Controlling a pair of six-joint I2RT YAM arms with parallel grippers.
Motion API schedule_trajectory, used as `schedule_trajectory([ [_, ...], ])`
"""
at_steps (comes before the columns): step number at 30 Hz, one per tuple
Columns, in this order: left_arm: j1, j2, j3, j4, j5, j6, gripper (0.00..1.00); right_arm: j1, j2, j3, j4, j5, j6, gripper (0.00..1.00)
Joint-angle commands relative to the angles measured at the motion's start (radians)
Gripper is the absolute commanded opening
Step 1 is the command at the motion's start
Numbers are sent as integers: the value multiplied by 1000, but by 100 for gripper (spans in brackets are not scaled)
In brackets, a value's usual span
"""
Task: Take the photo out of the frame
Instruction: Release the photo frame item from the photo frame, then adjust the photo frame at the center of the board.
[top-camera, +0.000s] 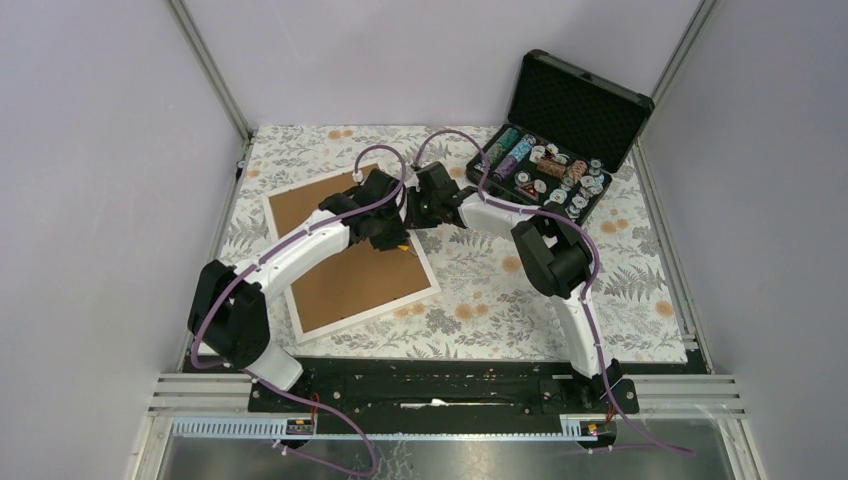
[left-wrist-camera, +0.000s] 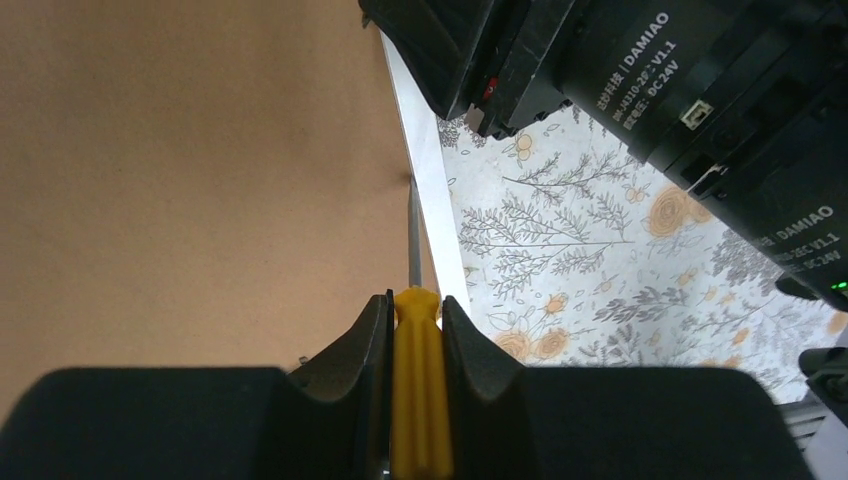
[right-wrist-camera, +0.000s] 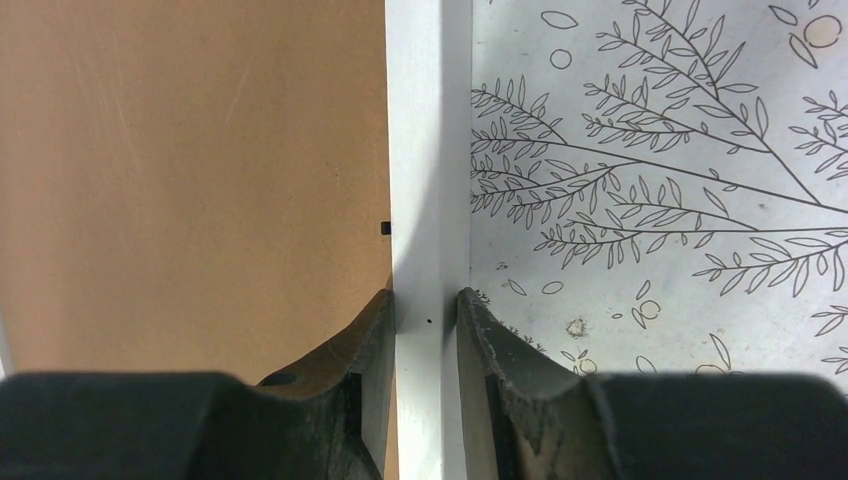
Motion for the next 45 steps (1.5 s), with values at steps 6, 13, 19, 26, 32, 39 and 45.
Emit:
schedule_trajectory([
  [6, 190, -137, 30, 63, 235, 299, 0, -36, -48, -14, -169, -112, -139, 57],
  [13, 464, -223, 10, 37, 454, 486, 0, -82, -293, -203, -147, -191, -200, 84],
  [19, 562, -248, -23, 54, 591, 591, 0, -12, -413, -397, -110, -140, -248, 83],
  [26, 570, -271, -39, 37, 637, 679, 0, 52, -327, -375, -143, -105, -279, 77],
  [32, 592, -306, -70, 45, 678, 676, 0, 83, -260, -355, -147, -13, -269, 62],
  [39, 631, -302, -69, 28, 711, 698, 0, 74, -192, -276, -211, 4, -430, 11],
  [45, 686, -260, -69, 8, 818, 728, 0, -8, -136, -138, -302, -87, -759, 3],
])
